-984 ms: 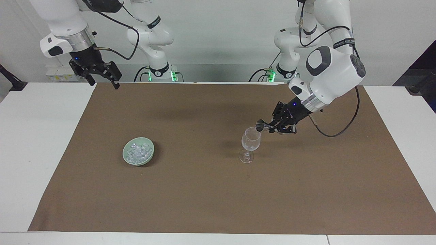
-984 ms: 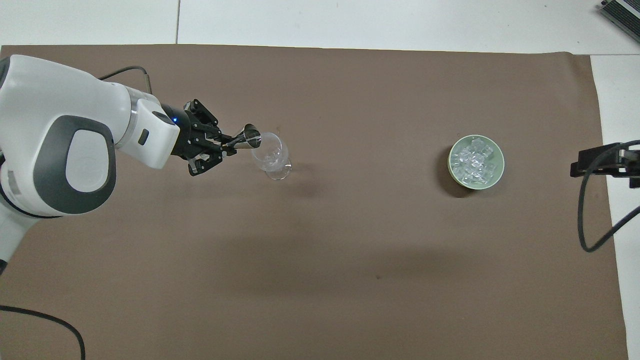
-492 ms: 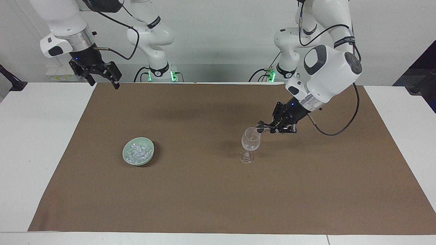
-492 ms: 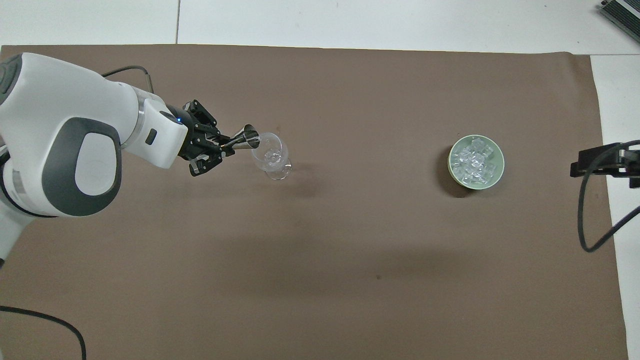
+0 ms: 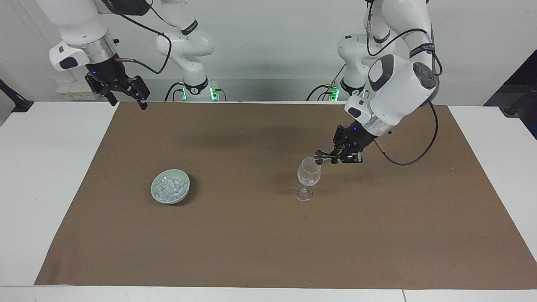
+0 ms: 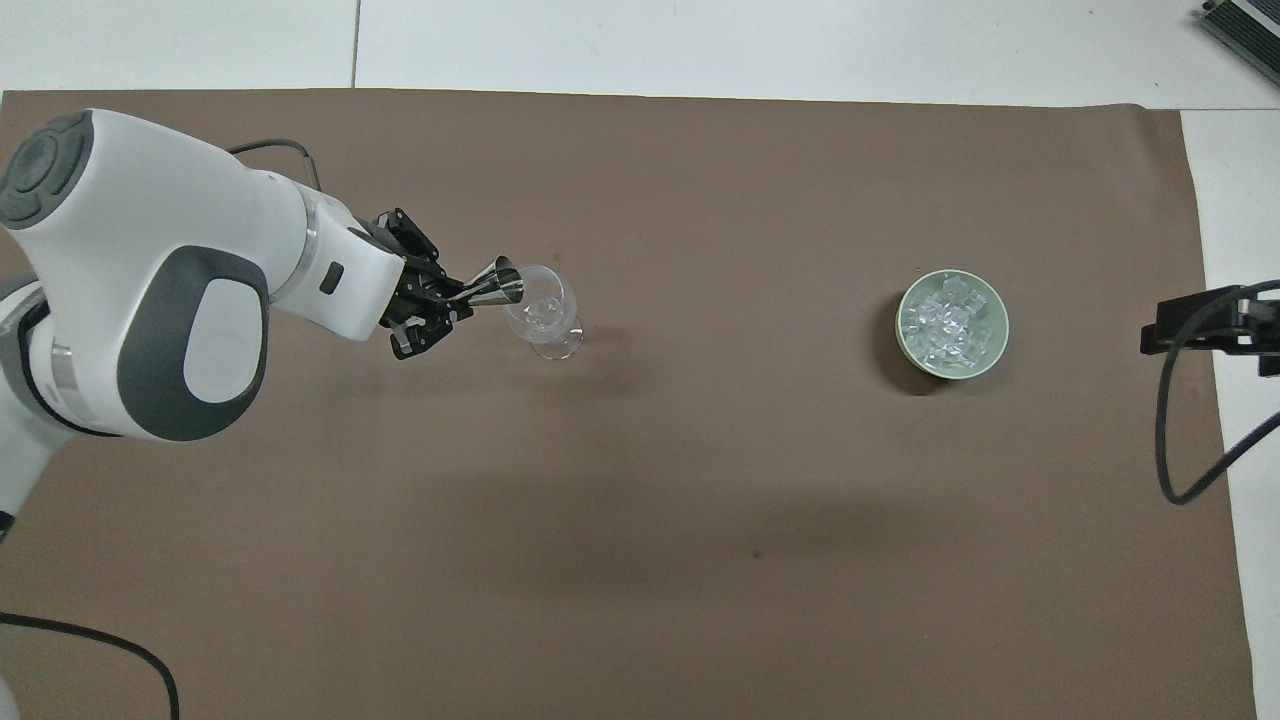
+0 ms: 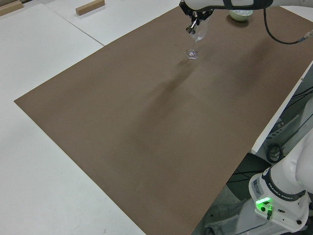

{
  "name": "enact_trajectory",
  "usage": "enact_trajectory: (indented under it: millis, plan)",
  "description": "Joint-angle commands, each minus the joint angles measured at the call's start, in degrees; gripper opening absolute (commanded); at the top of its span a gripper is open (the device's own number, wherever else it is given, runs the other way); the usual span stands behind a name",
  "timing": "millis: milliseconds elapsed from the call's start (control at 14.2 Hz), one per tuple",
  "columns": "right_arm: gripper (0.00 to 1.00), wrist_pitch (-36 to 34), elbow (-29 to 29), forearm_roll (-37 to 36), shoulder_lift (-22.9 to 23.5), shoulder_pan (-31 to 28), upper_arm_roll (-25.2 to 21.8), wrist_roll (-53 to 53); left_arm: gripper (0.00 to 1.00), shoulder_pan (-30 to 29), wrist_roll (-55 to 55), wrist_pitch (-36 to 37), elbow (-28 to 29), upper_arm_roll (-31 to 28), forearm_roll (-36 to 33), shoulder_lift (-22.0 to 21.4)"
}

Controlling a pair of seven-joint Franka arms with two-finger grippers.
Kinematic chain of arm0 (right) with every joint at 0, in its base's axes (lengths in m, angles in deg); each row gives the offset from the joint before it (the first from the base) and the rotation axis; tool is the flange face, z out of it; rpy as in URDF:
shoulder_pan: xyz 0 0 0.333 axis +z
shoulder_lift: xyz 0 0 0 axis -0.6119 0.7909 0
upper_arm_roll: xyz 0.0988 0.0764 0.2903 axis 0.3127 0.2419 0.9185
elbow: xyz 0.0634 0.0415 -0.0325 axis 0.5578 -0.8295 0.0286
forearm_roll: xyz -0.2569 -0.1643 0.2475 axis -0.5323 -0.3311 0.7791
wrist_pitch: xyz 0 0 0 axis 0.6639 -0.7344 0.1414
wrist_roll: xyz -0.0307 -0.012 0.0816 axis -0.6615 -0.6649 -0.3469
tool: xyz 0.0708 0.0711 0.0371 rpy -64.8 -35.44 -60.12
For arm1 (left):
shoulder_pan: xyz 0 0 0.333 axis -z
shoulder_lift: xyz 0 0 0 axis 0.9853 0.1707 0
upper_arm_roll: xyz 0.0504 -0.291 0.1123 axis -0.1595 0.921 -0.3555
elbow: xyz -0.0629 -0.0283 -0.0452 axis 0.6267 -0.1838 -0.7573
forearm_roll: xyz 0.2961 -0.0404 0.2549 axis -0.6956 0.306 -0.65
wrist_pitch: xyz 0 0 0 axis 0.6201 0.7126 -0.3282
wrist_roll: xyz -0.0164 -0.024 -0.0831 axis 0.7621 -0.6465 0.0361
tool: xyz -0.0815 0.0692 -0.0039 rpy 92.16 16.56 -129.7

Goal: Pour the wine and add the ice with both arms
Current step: 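Tilt the metal cup over the glass with the left gripper to pour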

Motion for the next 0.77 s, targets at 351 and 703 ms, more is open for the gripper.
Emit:
enact_trajectory:
  millis: [351,703]
  plan:
    - [1.00,-0.13,-1.25,1.01,-1.22,-0.73,0.40,0.92,0.00,3.54,8.73,1.98,-2.37,-1.05,-7.84,-0.58]
    - [1.00,-0.66,-1.25,0.48,-1.31,-0.73,0.05,1.18,0.00,5.39,11.64,2.41,-3.42,-1.05,-12.32,-0.41]
